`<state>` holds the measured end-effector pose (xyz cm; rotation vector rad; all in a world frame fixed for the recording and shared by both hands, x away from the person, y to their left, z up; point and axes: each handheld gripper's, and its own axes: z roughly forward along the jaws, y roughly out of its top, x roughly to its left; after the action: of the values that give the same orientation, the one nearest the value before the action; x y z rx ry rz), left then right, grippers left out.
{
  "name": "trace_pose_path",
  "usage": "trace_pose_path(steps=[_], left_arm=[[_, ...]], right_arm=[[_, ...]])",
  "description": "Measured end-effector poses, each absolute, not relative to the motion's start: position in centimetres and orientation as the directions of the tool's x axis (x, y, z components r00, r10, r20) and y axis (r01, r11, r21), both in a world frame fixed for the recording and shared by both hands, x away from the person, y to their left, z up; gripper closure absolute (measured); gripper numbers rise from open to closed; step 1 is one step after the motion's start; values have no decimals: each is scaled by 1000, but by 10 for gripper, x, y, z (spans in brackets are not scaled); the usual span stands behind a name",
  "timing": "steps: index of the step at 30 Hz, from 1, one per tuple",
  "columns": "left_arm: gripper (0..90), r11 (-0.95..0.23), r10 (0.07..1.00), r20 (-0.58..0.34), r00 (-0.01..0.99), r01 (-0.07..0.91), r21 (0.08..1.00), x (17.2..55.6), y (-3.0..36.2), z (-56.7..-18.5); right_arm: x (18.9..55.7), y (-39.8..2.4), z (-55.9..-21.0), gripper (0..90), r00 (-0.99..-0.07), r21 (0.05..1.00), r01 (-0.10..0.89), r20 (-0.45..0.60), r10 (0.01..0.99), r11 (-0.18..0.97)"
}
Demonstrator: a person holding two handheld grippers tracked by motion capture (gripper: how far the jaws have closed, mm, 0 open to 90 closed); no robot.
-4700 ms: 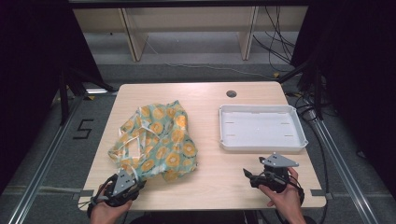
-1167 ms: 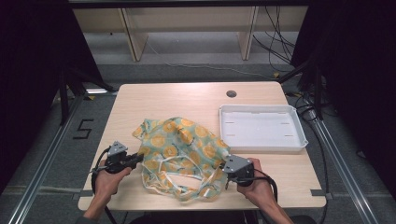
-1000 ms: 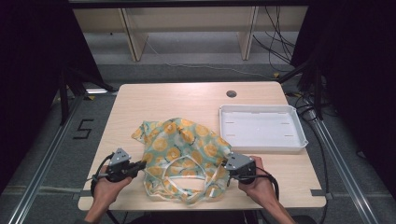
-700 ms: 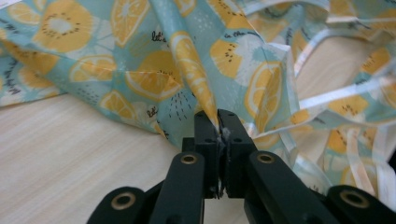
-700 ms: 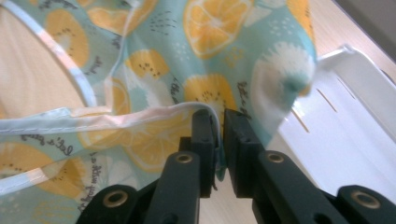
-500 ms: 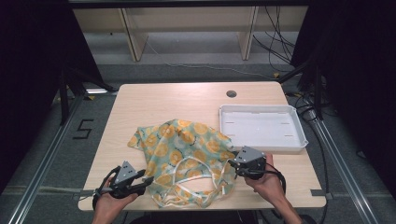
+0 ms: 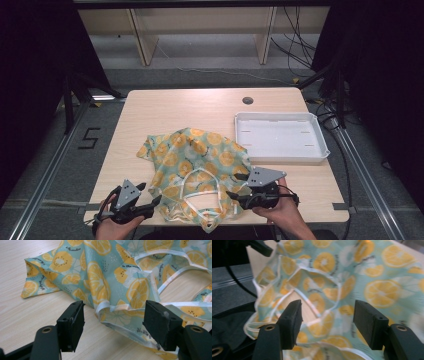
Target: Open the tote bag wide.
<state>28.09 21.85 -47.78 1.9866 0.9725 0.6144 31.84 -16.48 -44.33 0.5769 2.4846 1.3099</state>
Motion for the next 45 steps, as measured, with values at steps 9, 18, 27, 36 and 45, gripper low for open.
trace_pose_path(steps=[9, 18, 27, 36, 45], left_arm=[[309, -370, 818, 82, 569, 413, 832, 281, 222, -478], [304, -372, 818, 81, 570, 416, 830, 281, 221, -478], [303, -375, 816, 82, 572, 416, 829, 281, 220, -479], [304, -388, 814, 98, 572, 410, 826, 281, 220, -478], [300, -370, 819, 91, 566, 402, 837, 280, 221, -473]], right_arm=[[309, -142, -457, 392, -925, 807, 228, 5, 380, 545], [295, -118, -467, 390, -952, 796, 237, 76, 298, 557], [282, -101, -479, 396, -966, 769, 225, 95, 241, 598], [273, -83, -500, 487, -978, 685, 187, 60, 202, 704], [276, -90, -489, 900, -981, 687, 107, -44, 188, 719]])
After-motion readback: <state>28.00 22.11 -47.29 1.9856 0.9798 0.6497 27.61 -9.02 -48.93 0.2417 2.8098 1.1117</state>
